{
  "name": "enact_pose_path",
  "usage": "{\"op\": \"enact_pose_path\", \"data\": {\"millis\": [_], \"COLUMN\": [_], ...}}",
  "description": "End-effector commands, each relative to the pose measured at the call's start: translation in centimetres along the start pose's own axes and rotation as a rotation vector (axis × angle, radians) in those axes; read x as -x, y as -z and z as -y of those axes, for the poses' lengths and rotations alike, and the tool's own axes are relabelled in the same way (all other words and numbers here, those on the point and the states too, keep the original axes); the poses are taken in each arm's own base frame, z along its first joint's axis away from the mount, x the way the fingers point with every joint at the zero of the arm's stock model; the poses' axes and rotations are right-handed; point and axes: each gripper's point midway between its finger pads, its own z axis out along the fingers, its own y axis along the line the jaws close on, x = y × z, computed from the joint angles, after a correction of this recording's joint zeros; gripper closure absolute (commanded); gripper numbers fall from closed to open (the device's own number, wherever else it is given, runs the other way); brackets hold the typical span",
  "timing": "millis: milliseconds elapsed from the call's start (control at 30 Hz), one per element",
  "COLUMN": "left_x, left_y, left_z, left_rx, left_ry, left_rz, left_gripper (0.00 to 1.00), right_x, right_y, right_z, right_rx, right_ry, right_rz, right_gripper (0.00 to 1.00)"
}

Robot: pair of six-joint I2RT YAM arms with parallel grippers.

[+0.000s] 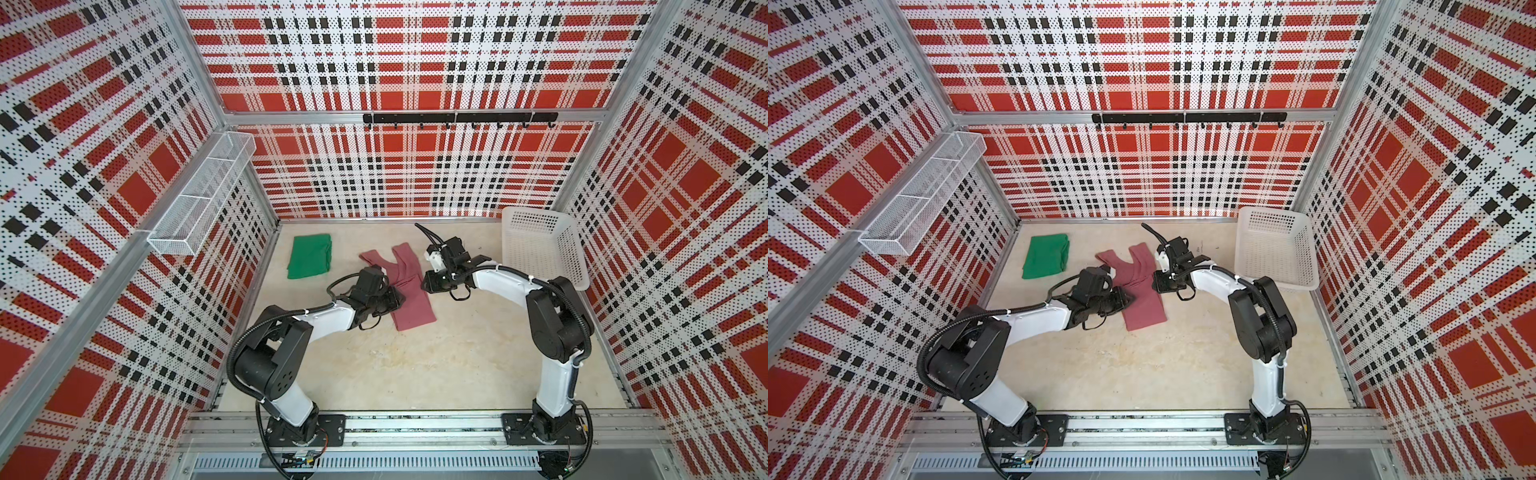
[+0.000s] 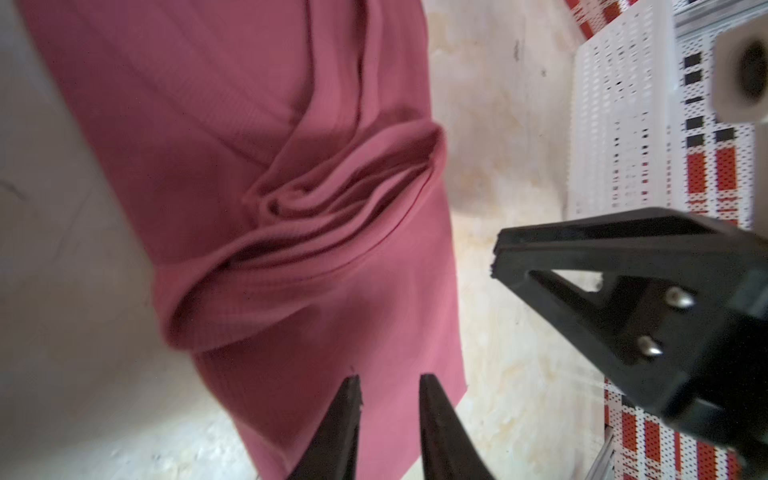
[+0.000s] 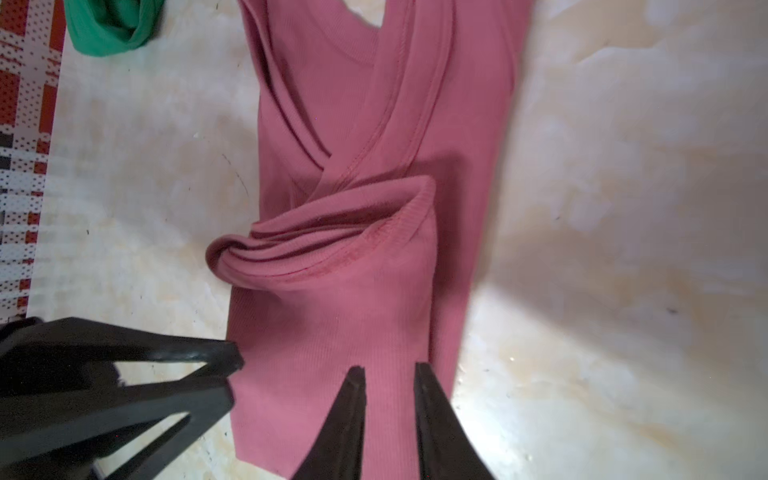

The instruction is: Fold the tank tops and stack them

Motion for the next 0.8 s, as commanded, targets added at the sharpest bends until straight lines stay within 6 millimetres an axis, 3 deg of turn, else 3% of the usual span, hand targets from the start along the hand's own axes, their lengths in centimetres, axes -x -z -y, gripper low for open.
{"op": "enact_pose_path", "data": {"millis": [0,67,233,333,433,500,567,767], "left_x": [2.7,4.7,10.8,14.1,16.1,16.0,14.9,7.7], "left_y": [-0.4,-0.7,-1.4,-1.7,-0.5,0.4,1.3,2.8], "left_z": [0.0,-1.7,-3.0,-2.5,-0.5,0.2,0.6,-0.4], "left_rx": [-0.012,0.051,0.134,0.132,0.109,0.102,0.096,0.107], "left_ry": [0.023,-0.003,-0.088,-0.139,-0.175,-0.175,-0.167,-0.136], "left_rz": [0.096,0.121,0.191,0.231,0.284,0.294,0.29,0.199], "left_gripper": [0.72,0.72,0.72,0.73,0.74,0.74,0.73,0.76], "right_x": [1.2,1.8,5.0,7.4,9.3,9.9,9.2,4.7], "right_y": [-1.6,-2.5,-4.5,-5.1,-3.8,-2.5,-1.3,1.3], "right_z": [-1.5,-1.2,-0.2,0.2,0.0,-0.3,-0.3,-0.4], "right_rx": [0.064,0.058,0.027,0.009,-0.005,-0.014,-0.028,-0.022], "right_ry": [0.007,0.001,-0.009,-0.003,0.017,0.026,0.027,0.01], "right_rz": [0.044,0.053,0.118,0.18,0.264,0.299,0.297,0.245], "right_gripper": [0.77,0.78,0.78,0.76,0.73,0.7,0.68,0.65]}}
